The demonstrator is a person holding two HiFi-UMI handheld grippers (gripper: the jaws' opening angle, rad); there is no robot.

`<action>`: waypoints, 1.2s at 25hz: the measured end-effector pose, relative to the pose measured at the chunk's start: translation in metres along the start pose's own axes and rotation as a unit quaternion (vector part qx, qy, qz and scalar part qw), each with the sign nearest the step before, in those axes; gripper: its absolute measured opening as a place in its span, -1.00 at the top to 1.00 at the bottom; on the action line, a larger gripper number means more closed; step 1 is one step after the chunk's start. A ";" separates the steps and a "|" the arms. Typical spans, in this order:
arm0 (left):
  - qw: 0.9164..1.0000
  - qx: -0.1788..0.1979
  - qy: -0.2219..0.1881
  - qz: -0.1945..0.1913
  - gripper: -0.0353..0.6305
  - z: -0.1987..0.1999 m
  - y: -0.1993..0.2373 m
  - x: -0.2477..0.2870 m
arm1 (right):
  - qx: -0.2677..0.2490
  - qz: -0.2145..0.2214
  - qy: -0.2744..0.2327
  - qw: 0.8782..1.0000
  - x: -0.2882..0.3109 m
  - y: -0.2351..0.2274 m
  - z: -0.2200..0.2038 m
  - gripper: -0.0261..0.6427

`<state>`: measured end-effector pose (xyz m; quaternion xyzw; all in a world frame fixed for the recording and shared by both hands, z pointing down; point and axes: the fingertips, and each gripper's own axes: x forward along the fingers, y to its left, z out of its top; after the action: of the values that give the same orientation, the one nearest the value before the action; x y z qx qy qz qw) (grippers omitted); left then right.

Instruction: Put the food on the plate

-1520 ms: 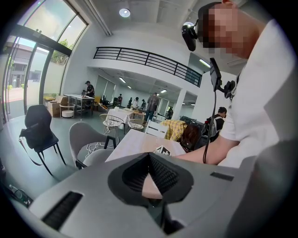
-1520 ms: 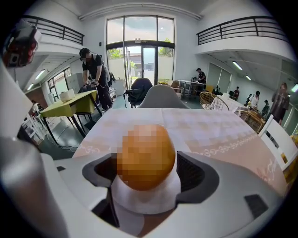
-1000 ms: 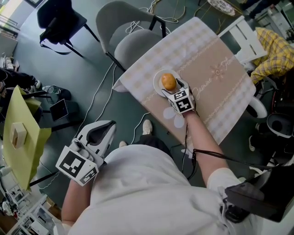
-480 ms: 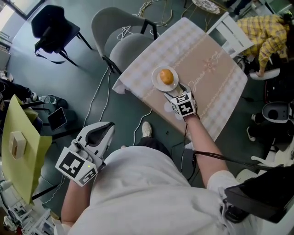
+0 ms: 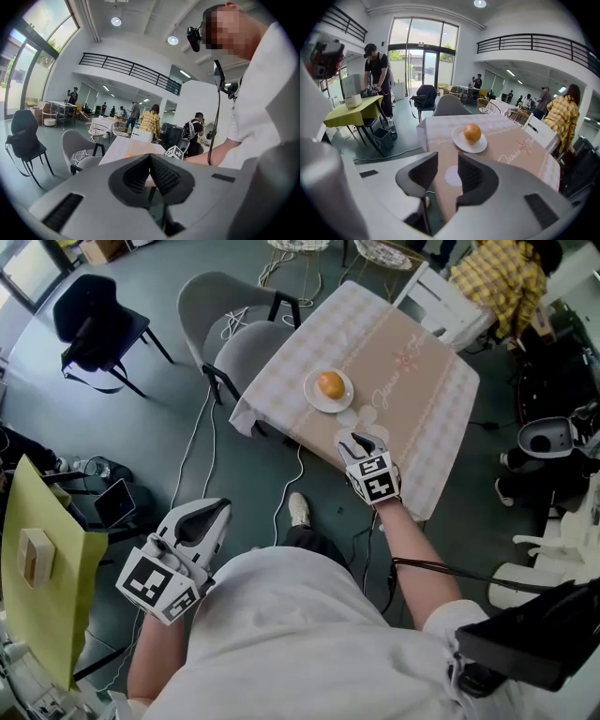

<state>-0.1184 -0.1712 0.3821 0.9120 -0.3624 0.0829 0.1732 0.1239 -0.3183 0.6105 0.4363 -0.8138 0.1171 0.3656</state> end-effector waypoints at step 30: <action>0.999 0.016 0.005 -0.042 0.87 -0.075 -0.052 -0.110 | -0.044 0.072 -0.114 0.990 -0.200 0.237 0.043 0.89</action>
<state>-0.1643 -0.0381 0.4081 0.9287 -0.3217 0.0857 0.1637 -0.0153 -0.0751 0.4707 0.3705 -0.8837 0.0565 0.2805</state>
